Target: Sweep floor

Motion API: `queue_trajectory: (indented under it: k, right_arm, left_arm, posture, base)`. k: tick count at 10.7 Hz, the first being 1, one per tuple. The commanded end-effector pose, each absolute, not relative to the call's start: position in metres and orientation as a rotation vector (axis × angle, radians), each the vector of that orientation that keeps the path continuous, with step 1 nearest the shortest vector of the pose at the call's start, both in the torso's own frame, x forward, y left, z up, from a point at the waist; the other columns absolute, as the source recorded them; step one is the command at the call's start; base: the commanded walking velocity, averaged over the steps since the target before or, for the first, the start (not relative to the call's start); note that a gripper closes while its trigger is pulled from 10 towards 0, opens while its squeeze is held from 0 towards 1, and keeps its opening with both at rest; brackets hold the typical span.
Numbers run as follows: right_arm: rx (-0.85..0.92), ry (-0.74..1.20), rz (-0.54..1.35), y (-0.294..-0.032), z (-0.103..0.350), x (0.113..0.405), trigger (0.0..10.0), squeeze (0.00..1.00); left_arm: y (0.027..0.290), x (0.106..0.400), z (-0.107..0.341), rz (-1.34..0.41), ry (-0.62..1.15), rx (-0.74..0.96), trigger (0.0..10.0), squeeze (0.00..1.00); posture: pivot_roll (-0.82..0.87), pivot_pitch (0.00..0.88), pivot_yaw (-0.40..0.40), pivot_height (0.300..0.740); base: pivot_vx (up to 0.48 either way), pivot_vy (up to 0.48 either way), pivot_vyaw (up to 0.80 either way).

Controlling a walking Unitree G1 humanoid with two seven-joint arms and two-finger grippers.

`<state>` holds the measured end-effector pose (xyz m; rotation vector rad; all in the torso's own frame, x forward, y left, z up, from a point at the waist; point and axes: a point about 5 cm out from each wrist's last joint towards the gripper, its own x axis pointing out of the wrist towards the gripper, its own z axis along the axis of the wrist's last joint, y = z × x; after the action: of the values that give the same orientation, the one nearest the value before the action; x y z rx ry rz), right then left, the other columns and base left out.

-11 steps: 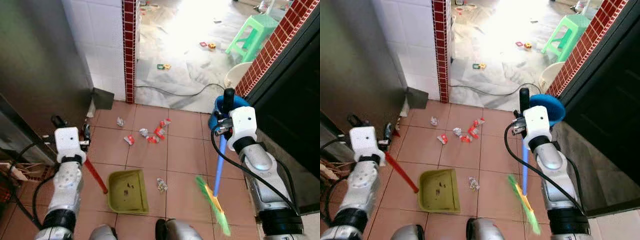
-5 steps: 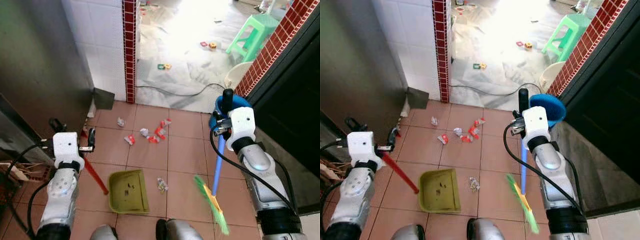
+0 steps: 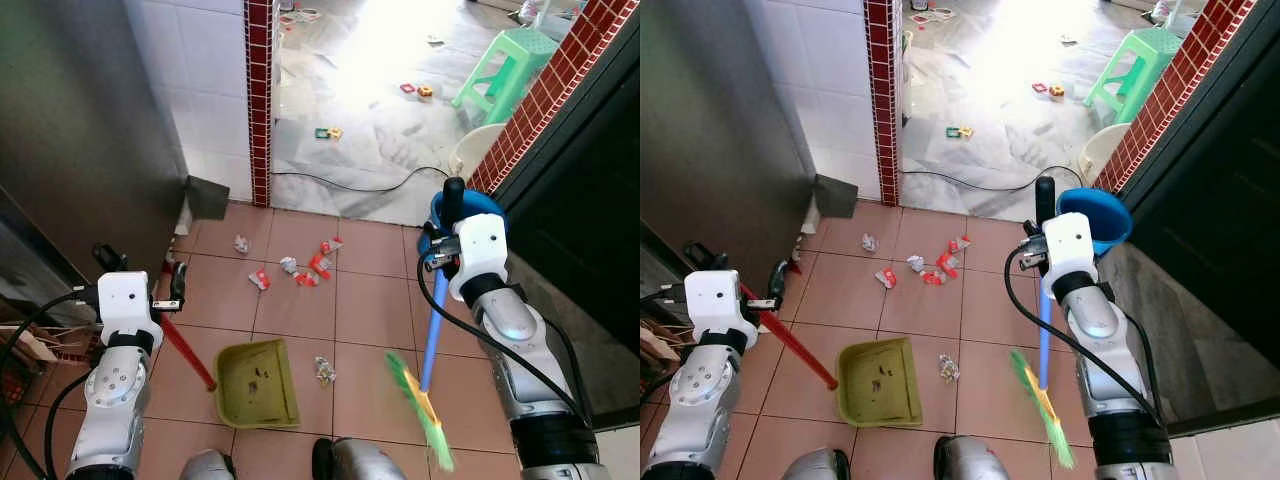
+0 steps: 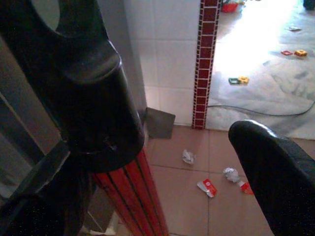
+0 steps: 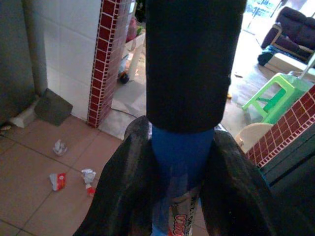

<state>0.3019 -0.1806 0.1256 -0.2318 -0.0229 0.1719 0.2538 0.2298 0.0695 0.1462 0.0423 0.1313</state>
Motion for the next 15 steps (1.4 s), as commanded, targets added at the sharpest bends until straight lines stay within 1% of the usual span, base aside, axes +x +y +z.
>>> queue_trajectory:
  k: [1, 3, 4, 5, 6, 7, 8, 12, 13, 15]
  right_arm:
    - [-0.261, -0.055, 0.163, -0.184, 0.133, 0.304, 10.0, 0.00]
    - [-0.260, -0.053, 0.162, -0.184, 0.132, 0.303, 10.0, 0.00]
    - [-0.259, -0.053, 0.164, -0.183, 0.131, 0.303, 10.0, 0.00]
    - [-0.260, -0.053, 0.164, -0.184, 0.131, 0.303, 10.0, 0.00]
    - [-0.264, -0.054, 0.162, -0.185, 0.132, 0.304, 10.0, 0.00]
    - [-0.268, -0.053, 0.160, -0.187, 0.132, 0.304, 10.0, 0.00]
    - [-0.269, -0.052, 0.163, -0.186, 0.132, 0.304, 10.0, 0.00]
    - [-0.269, -0.056, 0.167, -0.185, 0.133, 0.305, 10.0, 0.00]
    - [-0.270, -0.056, 0.167, -0.185, 0.133, 0.306, 10.0, 0.00]
    - [-0.273, -0.056, 0.166, -0.186, 0.133, 0.306, 10.0, 0.00]
  left_arm:
    - [0.227, 0.251, 0.072, 0.109, 0.042, 0.161, 10.0, 1.00]
    - [0.228, 0.248, 0.072, 0.114, 0.026, 0.187, 10.0, 1.00]
    - [0.231, 0.248, 0.069, 0.126, 0.025, 0.193, 10.0, 0.00]
    - [0.234, 0.248, 0.065, 0.141, 0.034, 0.183, 10.0, 0.00]
    - [0.239, 0.245, 0.065, 0.197, 0.040, 0.211, 10.0, 0.00]
    - [0.240, 0.243, 0.069, 0.211, 0.006, 0.201, 10.0, 0.00]
    - [0.239, 0.242, 0.070, 0.217, -0.001, 0.184, 10.0, 1.00]
    - [0.232, 0.245, 0.065, 0.191, -0.008, 0.110, 10.0, 1.00]
    - [0.233, 0.245, 0.064, 0.187, -0.003, 0.103, 10.0, 0.00]
    - [0.237, 0.243, 0.060, 0.178, -0.003, 0.098, 10.0, 0.00]
  posture:
    - [-0.14, 0.083, -0.085, 0.740]
    - [-0.14, 0.085, -0.085, 0.740]
    - [-0.14, 0.084, -0.085, 0.740]
    - [-0.15, 0.082, -0.087, 0.740]
    - [-0.15, 0.081, -0.089, 0.740]
    - [-0.15, 0.082, -0.092, 0.740]
    - [-0.15, 0.081, -0.095, 0.740]
    - [-0.15, 0.077, -0.097, 0.740]
    - [-0.15, 0.078, -0.099, 0.740]
    - [-0.16, 0.076, -0.098, 0.740]
  base:
    - [0.000, 0.000, 0.00]
    - [0.000, 0.000, 0.00]
    - [0.000, 0.000, 0.00]
    - [0.000, 0.000, 0.00]
    - [0.000, 0.000, 0.00]
    - [0.000, 0.000, 0.00]
    - [0.000, 0.000, 0.00]
    - [0.000, 0.000, 0.00]
    - [0.000, 0.000, 0.00]
    - [0.000, 0.000, 0.00]
